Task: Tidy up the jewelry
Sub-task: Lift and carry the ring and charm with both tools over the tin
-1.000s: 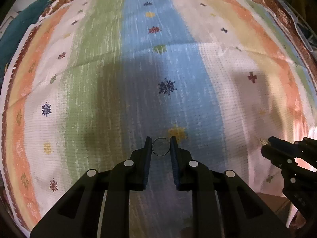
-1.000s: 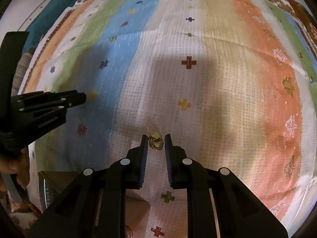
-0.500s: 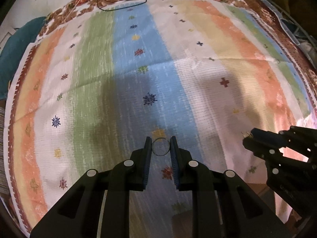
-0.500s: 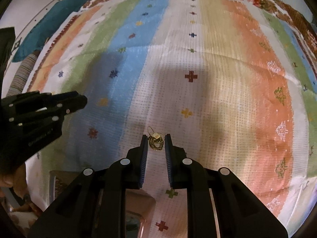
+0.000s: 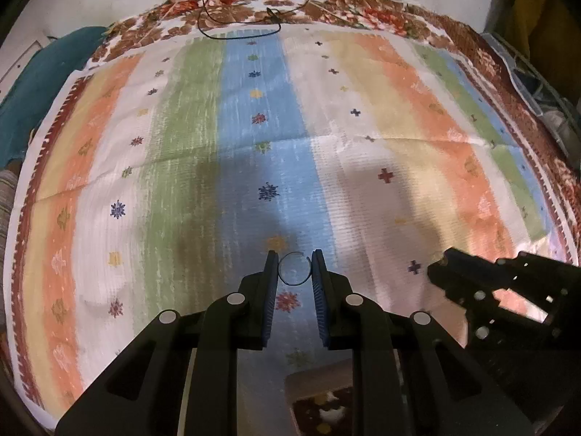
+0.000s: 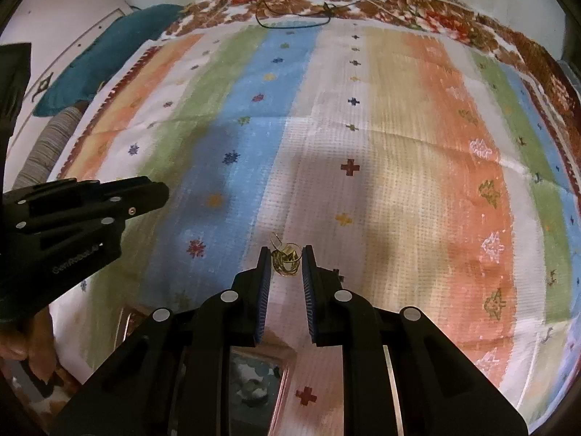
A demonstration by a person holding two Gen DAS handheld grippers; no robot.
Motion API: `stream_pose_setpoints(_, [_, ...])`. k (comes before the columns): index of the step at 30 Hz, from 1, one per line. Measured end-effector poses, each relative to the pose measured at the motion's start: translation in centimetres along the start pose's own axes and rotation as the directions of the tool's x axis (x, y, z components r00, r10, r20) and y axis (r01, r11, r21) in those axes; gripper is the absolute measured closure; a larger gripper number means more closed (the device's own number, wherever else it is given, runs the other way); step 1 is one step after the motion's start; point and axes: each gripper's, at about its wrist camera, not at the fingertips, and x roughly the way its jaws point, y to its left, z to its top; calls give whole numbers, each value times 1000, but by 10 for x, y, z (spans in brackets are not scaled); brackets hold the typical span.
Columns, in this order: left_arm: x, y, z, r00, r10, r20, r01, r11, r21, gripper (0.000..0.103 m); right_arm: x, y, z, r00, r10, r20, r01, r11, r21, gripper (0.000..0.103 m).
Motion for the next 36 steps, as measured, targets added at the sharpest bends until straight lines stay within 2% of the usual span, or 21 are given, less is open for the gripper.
stream_pose_setpoints(8, [-30, -14, -12, 998, -47, 44, 46, 998, 32, 85, -24, 3, -10, 999, 17, 48, -17, 1000, -1, 85])
stream_pose_setpoints(14, [-55, -14, -22, 993, -92, 78, 90, 996, 22, 85, -47, 8, -13, 994, 32, 107, -30, 999, -13, 85])
stream_pose_setpoints(21, [-76, -9, -32, 988, -101, 116, 101, 995, 4, 85, -65, 14, -25, 989, 37, 145, -33, 999, -31, 85])
stream_pose_setpoints(28, [-89, -9, -42, 983, -120, 135, 120, 993, 13, 85, -73, 24, -35, 986, 8, 167, 6, 997, -83, 85])
stream_pose_setpoints(36, [-107, -16, -56, 977, -134, 168, 127, 991, 47, 85, -83, 31, -46, 983, 60, 172, -44, 994, -99, 85])
